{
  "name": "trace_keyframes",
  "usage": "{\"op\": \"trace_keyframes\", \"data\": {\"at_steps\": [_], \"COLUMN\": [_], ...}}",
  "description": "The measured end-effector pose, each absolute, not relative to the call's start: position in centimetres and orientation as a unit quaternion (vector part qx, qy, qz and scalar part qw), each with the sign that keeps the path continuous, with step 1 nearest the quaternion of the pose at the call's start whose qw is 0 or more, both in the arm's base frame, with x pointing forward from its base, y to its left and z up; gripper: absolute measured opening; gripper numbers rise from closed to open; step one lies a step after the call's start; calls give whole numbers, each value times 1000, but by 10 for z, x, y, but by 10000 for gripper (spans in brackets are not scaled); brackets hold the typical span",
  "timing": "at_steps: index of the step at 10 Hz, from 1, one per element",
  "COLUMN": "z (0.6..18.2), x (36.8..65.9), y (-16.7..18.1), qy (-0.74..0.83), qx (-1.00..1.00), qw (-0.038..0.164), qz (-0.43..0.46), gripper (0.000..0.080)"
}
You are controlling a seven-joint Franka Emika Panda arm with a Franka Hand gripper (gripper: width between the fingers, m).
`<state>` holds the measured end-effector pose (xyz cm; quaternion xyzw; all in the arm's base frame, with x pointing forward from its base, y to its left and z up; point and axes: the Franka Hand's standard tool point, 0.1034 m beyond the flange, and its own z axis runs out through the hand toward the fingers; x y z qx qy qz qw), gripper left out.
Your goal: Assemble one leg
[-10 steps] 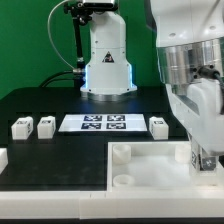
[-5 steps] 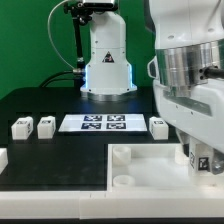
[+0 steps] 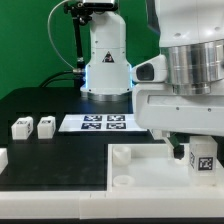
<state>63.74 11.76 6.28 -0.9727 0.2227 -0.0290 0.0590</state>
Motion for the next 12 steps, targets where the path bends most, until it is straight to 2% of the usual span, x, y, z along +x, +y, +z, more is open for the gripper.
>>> {"op": "trace_keyframes", "data": {"at_steps": [1,3,4,5,6,7,10,12], "z": [64,63,63,63,63,62,62,62], "x": [638,639,639,639,639,639,641,639], "y": [118,118,118,118,116,112,99,92], "qy": [158,147,147,178,234,250,371,394], "qx": [-986,-987,-987,-982,-970,-966,-927,-918], "qw": [50,50,50,52,54,52,45,37], "qz": [-38,-47,-47,-45,-42,-42,-38,-38], "gripper": [649,649,544,544,362,321,323,324]}}
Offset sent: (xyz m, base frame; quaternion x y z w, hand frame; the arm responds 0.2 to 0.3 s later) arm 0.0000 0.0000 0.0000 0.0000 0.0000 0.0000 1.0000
